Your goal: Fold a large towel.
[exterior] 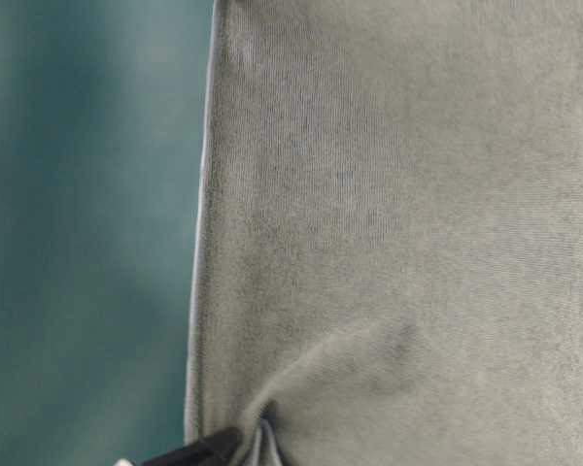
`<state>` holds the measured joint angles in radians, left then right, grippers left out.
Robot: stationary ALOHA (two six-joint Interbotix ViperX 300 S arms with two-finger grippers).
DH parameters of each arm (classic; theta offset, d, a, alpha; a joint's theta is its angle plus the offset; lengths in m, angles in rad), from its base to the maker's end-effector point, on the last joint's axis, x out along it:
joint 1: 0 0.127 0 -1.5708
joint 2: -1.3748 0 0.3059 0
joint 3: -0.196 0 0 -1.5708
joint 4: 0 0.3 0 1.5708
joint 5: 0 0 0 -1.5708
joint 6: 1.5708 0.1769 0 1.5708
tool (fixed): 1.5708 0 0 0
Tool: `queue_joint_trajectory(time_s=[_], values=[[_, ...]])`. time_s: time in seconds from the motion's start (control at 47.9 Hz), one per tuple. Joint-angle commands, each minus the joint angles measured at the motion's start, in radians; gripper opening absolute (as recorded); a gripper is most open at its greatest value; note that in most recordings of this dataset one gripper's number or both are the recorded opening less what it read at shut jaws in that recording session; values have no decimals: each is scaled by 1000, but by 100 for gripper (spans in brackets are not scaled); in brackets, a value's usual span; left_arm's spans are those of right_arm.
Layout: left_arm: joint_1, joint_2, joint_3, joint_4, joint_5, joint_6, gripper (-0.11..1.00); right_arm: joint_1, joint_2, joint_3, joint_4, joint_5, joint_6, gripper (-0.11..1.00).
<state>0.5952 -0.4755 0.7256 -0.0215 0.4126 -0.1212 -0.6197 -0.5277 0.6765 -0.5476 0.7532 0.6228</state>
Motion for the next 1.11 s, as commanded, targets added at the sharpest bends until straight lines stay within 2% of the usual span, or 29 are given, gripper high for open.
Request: queue_joint_trajectory(time_s=[0.0,0.125,0.271,0.396,0.501,0.605,0.751,0.834,0.96,1.085], values=[[-26,-15,-9,-2,51,61,2,9,-12,0,12,0,0,1],[-123,-37,20,-3,135,164,3,98,-38,34,55,0,11,1],[-242,-51,71,-2,178,247,3,267,-55,101,140,-6,20,1],[-321,-52,144,-3,183,293,3,423,-43,161,215,-44,58,1],[-368,-51,210,-3,173,282,3,537,-21,207,245,-106,110,1],[-430,-43,285,-6,115,261,3,632,17,252,252,-163,192,1],[-554,-17,365,-21,-69,225,3,718,78,298,250,-224,302,1],[-632,18,385,-21,-173,176,3,765,115,305,250,-272,347,1],[-710,101,393,-20,-229,103,3,822,172,299,250,-348,377,1],[-738,176,385,-20,-230,63,2,850,232,287,250,-408,382,1]])
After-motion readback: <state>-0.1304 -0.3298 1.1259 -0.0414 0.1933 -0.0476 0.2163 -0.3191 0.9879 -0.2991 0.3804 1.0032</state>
